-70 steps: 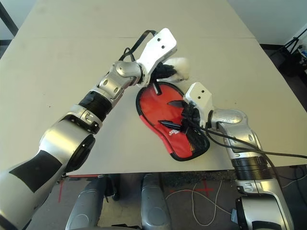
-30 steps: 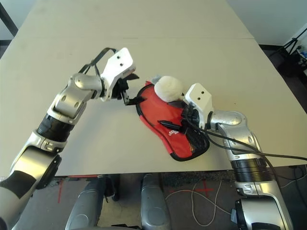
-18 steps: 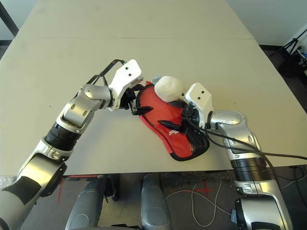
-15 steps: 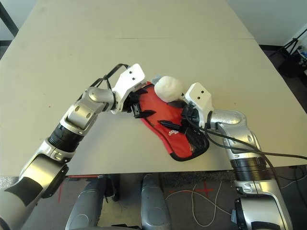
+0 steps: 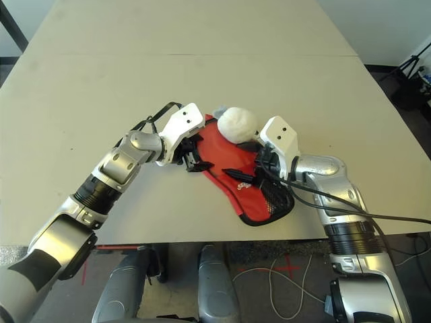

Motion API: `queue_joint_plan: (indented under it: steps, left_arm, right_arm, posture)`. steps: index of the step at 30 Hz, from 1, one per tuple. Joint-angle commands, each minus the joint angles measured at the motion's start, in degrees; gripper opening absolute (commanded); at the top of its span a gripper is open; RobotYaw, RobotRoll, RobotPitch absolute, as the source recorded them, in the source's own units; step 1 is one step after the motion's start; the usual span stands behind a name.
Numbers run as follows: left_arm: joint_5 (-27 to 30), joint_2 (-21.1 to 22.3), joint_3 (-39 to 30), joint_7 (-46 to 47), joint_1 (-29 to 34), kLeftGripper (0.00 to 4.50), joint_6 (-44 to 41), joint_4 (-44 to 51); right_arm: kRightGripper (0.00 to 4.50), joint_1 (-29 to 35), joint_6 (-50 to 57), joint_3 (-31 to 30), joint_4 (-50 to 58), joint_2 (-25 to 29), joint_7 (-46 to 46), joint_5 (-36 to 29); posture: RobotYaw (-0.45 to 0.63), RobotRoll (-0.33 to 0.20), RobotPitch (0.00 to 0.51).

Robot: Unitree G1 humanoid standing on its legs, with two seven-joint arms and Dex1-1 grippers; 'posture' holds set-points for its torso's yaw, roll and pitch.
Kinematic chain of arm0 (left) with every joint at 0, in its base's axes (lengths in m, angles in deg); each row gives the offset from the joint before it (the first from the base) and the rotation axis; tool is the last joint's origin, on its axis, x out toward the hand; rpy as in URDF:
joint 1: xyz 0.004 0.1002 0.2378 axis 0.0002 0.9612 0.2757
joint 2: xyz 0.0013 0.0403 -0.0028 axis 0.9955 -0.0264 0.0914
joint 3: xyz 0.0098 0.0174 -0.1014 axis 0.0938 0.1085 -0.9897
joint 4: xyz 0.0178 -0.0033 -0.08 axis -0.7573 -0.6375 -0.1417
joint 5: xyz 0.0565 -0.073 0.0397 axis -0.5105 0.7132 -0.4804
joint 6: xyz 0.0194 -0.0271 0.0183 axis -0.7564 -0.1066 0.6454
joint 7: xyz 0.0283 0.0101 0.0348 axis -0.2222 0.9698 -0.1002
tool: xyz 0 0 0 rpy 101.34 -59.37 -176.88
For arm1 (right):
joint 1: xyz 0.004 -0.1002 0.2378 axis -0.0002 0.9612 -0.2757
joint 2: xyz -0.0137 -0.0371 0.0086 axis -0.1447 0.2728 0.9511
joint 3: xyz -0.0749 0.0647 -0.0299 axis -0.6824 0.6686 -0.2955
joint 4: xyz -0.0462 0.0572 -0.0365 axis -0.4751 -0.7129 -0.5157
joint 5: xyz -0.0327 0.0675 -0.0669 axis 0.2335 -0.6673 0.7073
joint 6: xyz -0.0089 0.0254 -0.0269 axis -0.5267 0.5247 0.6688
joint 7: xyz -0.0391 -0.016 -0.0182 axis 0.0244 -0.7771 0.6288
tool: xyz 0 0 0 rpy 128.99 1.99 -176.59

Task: Store the ping-pong paddle in its case and zip it.

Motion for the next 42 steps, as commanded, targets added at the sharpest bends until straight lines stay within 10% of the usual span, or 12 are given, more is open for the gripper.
queue_joint_plan:
  steps: [1,13,23,42]
  left_arm:
    - [-1.5,-0.2,2.1,-0.2,0.9,4.47,-0.8,-2.7]
    - [-1.5,-0.1,2.4,-1.3,0.8,4.47,-0.7,-3.0]
    - [-1.9,0.2,2.4,-1.9,0.6,4.47,-0.6,-3.2]
    - [-2.1,-0.1,2.0,-1.8,0.0,4.47,-0.4,-3.7]
  right_arm:
    - [4.50,1.4,5.1,-0.6,-1.9,3.0,-4.5,-1.6]
    - [4.50,-6.8,13.5,5.4,-3.7,14.5,-17.7,-11.4]
    - [4.50,-22.8,-3.2,3.7,-23.5,7.0,-10.5,-2.5]
    - [4.50,-33.6,-7.7,-2.8,-46.0,-3.3,-13.8,6.8]
  posture:
    - [-0.15,0.000,0.292]
    - [-0.15,0.000,0.281]
    - [-0.15,0.000,0.274]
    - [-0.14,0.000,0.279]
